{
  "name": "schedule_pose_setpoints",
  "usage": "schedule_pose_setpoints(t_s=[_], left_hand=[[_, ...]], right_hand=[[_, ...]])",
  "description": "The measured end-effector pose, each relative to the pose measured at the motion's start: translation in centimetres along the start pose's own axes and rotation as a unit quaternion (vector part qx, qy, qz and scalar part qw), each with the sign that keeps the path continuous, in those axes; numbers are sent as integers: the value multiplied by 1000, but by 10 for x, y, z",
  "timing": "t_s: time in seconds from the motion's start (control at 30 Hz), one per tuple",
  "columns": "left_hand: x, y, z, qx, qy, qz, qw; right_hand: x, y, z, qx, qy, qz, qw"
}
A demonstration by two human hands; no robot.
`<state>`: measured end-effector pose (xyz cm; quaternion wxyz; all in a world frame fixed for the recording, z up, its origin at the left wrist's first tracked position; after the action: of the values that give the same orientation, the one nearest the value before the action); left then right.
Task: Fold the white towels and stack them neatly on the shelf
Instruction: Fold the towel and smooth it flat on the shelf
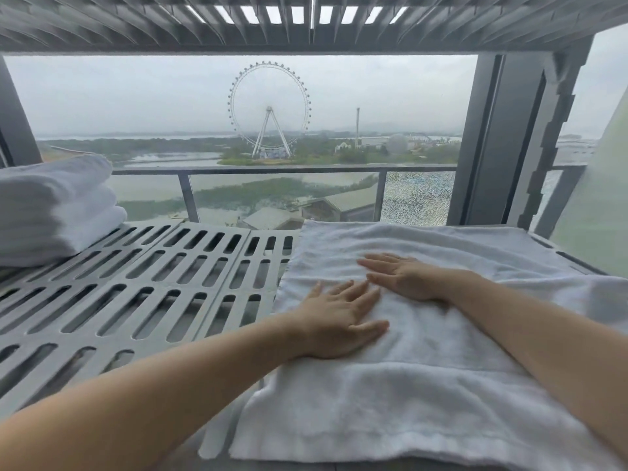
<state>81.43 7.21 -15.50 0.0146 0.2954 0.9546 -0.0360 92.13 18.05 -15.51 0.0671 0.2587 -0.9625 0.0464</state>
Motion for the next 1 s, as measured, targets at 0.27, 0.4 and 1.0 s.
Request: schedule_pose_setpoints(t_s=[0.27,0.4,1.0], left_hand=[[1,-8,5,21,-15,5,1000],[17,11,-4,11,-77,-55,995],[-4,123,-35,0,-19,-96,995]], right_hand=[[-7,1,3,24,-12,22,999],[-1,-2,5,18,87,-15,996],[-210,-29,-89,-181,144,132,964]])
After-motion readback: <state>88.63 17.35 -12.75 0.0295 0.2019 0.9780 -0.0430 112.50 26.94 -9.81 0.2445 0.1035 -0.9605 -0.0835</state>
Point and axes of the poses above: each hand's wrist, its own y-axis towards the middle knuckle, its own z-axis out of the palm, x = y × z, the point moved 8 cm from there along y, towards the middle knuckle, and after that the axes turned 1 degree about y, right-handed, at the moved point
